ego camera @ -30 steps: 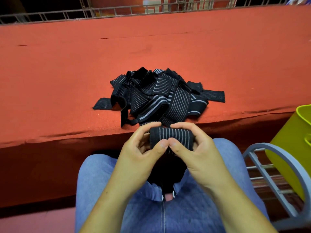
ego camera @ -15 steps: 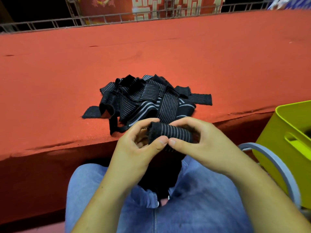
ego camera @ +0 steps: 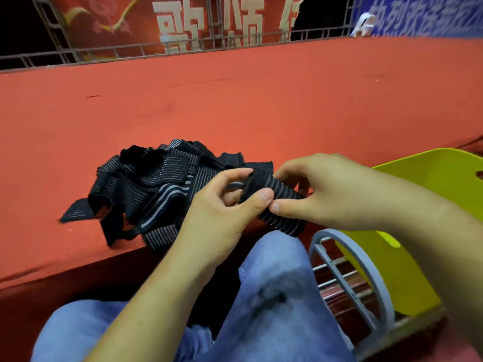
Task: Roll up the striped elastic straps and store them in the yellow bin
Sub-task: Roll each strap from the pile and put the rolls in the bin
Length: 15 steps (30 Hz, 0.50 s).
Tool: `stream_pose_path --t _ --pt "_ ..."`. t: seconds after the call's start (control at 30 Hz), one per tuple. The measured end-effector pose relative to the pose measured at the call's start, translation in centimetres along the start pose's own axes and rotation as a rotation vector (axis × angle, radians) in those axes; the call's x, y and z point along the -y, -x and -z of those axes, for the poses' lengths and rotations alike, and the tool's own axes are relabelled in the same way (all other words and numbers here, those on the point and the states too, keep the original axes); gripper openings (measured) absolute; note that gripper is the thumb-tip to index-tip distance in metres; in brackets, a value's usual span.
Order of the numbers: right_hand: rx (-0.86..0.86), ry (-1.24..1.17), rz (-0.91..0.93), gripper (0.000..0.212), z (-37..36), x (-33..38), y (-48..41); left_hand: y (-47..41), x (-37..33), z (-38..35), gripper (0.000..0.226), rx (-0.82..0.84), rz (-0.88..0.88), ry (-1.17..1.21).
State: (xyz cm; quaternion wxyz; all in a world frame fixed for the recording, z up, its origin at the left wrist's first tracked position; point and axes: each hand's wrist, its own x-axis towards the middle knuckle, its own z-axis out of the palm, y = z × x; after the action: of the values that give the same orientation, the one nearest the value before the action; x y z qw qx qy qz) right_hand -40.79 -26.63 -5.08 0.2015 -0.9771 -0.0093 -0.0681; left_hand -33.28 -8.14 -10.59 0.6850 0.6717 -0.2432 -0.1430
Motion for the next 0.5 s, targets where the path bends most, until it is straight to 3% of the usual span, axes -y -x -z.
stream_pose_path --t 0.1,0.23,0.37,0.5 --pt "-0.030 0.013 -0.020 0.032 1.3 -1.5 0.6 -1.1 -0.8 -2.5 0.036 0.055 0.028 0.102" --pt "-0.047 -0.046 -0.086 0.031 3.5 -3.6 1.9 -2.3 -1.5 -5.3 0.050 0.145 0.036 0.149" --pt "-0.069 -0.111 -0.159 0.022 6.1 -6.6 3.2 -3.9 -2.1 -8.0 0.040 0.196 0.021 0.077" --pt "-0.110 -0.111 -0.265 0.038 8.6 -10.7 4.2 -5.1 -1.7 -9.6 0.036 0.263 -0.028 -0.059"
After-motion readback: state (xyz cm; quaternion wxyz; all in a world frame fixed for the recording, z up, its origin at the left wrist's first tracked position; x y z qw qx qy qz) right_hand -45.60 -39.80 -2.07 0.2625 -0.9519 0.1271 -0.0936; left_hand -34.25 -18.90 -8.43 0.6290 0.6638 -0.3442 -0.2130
